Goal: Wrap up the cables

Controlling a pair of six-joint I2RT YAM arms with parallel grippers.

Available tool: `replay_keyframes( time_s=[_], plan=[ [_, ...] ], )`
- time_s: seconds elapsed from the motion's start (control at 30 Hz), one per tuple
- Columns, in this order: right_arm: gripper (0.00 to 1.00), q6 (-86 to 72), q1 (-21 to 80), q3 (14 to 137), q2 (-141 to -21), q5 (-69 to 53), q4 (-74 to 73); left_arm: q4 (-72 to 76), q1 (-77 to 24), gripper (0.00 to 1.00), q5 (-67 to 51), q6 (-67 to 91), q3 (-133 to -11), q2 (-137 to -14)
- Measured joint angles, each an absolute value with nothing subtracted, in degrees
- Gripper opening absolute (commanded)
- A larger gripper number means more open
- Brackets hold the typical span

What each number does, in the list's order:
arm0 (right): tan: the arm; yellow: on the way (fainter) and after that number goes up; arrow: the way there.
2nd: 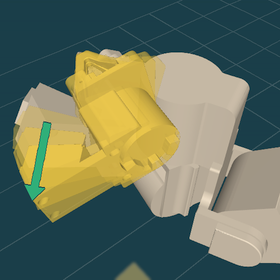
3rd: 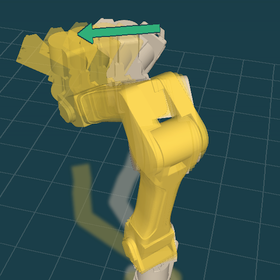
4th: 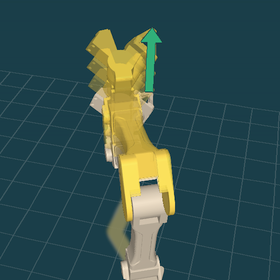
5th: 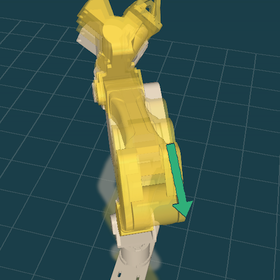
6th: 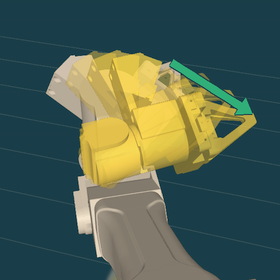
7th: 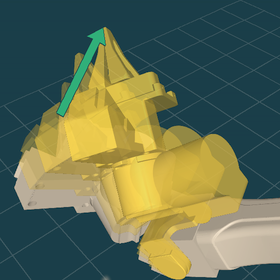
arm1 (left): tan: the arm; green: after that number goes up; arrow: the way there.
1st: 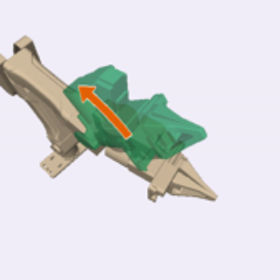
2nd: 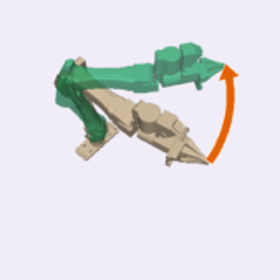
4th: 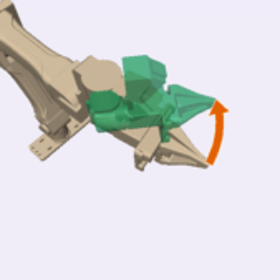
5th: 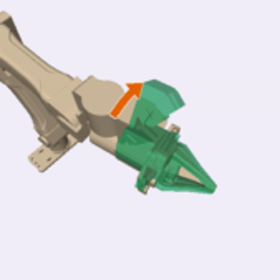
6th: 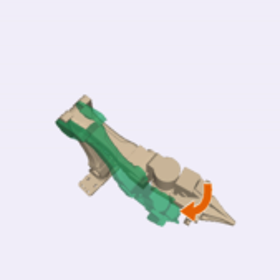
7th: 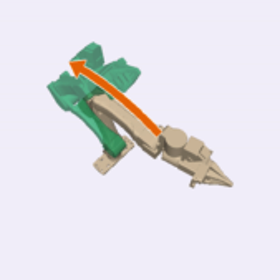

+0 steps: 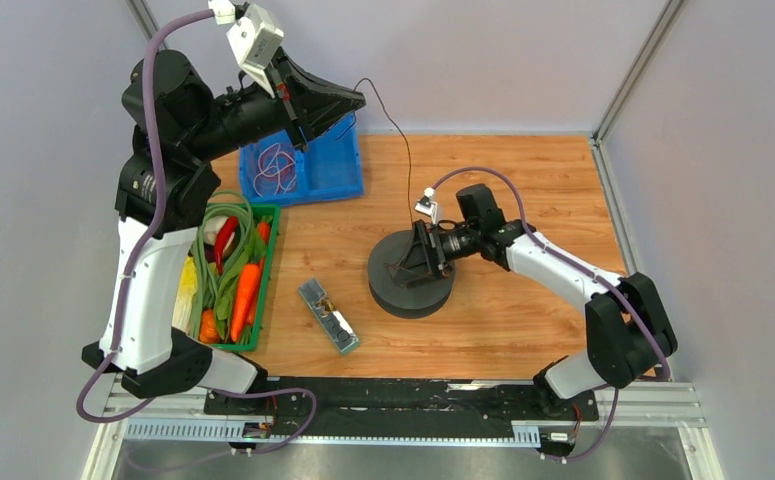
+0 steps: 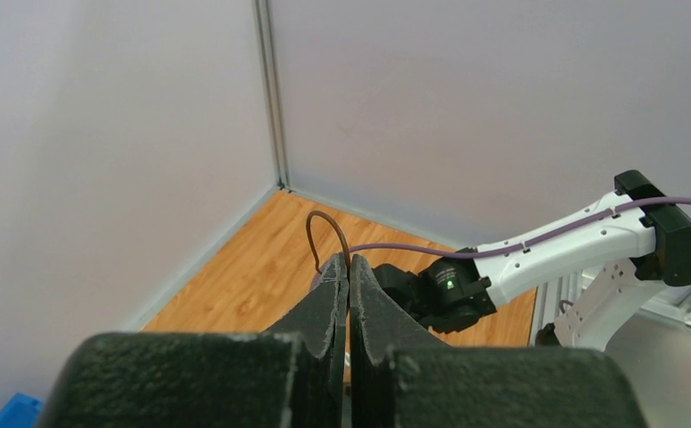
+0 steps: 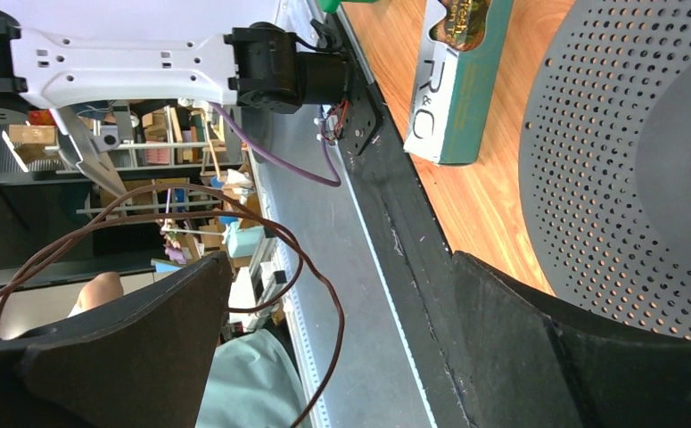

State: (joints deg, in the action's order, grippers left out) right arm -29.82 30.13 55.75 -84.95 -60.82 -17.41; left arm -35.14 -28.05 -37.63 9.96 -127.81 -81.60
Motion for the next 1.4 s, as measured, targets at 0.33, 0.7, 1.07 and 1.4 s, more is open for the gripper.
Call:
replay_keyframes(
  time_s=[0.33,0.7,1.07,1.4],
  plan=[
    [0.62,-25.5,29.4,55.7,-84.6,-62.5,-21.2,-34.4,-28.1,0.00,-37.1,9.6,-127.3,-81.5],
    [0.00,-8.4,23.8,57.9,-90.4,-58.5,-40.7,-34.5,-27.7,0.00,-35.5,8.6,-126.3,-80.4],
    [0.00,3.3,18.2,83.1,-78.2,-48.8,-50.1,-43.9,-27.7,0.00,-43.8,-1.7,-103.4,-65.2],
    [0.00,8.6,20.2,86.3,-64.5,-40.5,-40.1,-57.3,-30.5,0.75,-35.1,-19.6,-92.6,-61.1]
  ],
)
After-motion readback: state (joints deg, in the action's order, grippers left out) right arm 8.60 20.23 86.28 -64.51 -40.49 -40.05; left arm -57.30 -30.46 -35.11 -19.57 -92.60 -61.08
